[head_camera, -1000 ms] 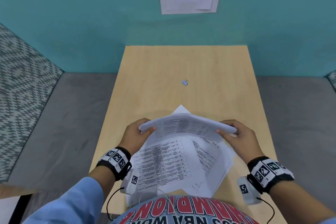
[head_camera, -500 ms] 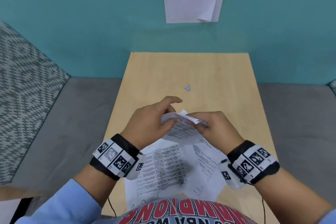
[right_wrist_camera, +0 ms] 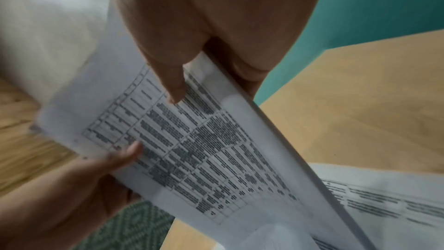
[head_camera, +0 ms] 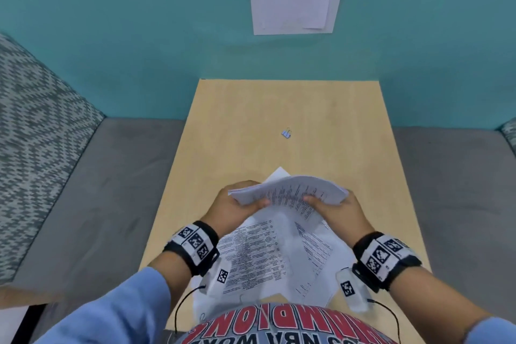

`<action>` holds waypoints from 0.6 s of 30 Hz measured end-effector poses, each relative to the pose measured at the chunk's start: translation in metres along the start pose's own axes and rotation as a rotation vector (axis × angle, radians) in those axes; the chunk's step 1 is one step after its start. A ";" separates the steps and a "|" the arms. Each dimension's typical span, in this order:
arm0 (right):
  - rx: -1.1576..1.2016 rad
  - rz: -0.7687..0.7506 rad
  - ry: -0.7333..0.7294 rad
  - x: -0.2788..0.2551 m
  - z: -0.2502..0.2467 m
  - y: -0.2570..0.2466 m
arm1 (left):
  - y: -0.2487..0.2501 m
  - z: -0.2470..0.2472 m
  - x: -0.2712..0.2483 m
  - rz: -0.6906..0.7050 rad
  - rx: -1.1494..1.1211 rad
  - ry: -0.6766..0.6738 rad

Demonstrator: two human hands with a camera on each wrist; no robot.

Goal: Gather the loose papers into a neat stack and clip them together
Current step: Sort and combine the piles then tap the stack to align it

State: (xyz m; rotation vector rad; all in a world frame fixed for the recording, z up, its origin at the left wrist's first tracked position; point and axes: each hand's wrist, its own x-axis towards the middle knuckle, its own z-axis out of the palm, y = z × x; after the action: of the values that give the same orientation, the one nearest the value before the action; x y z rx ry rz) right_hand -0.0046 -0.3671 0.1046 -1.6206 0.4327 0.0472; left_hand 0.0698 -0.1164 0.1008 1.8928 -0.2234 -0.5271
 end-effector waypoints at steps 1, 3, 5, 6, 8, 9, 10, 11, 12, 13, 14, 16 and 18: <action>0.026 0.011 0.012 0.002 0.003 0.002 | -0.006 0.003 0.003 -0.017 -0.040 0.032; 0.045 -0.014 0.026 0.003 0.005 -0.003 | -0.004 0.006 0.003 -0.017 -0.121 0.109; 0.076 -0.050 0.039 0.000 0.005 -0.007 | 0.001 0.009 0.001 0.025 -0.176 0.161; 0.080 -0.055 0.048 -0.001 0.005 -0.006 | 0.002 0.011 0.000 0.043 -0.182 0.177; 0.027 -0.011 0.066 -0.001 0.006 0.004 | -0.005 0.016 0.000 0.016 -0.176 0.157; -0.020 0.031 0.069 -0.001 0.006 0.010 | -0.011 0.018 0.001 -0.022 -0.163 0.129; -0.073 0.070 0.077 0.000 0.007 0.016 | -0.018 0.021 0.002 -0.073 -0.151 0.112; -0.115 0.091 0.085 0.001 0.008 0.019 | -0.023 0.023 0.002 -0.115 -0.142 0.104; -0.145 0.094 0.092 0.004 0.009 0.021 | -0.032 0.022 0.003 -0.135 -0.137 0.103; -0.171 0.077 0.100 0.006 0.011 0.018 | -0.035 0.020 0.003 -0.143 -0.126 0.114; -0.176 0.055 0.101 0.009 0.013 0.014 | -0.036 0.018 0.005 -0.141 -0.129 0.128; -0.124 0.017 0.075 0.014 0.017 0.008 | -0.034 0.009 0.008 -0.126 -0.116 0.142; -0.010 -0.010 0.063 0.020 0.020 0.002 | -0.032 -0.001 0.010 -0.092 -0.084 0.133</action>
State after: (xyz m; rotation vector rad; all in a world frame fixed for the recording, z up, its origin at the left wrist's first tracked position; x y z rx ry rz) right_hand 0.0177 -0.3526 0.0944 -1.6370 0.4736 -0.0087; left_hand 0.0758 -0.1072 0.0696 1.8540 -0.0266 -0.4626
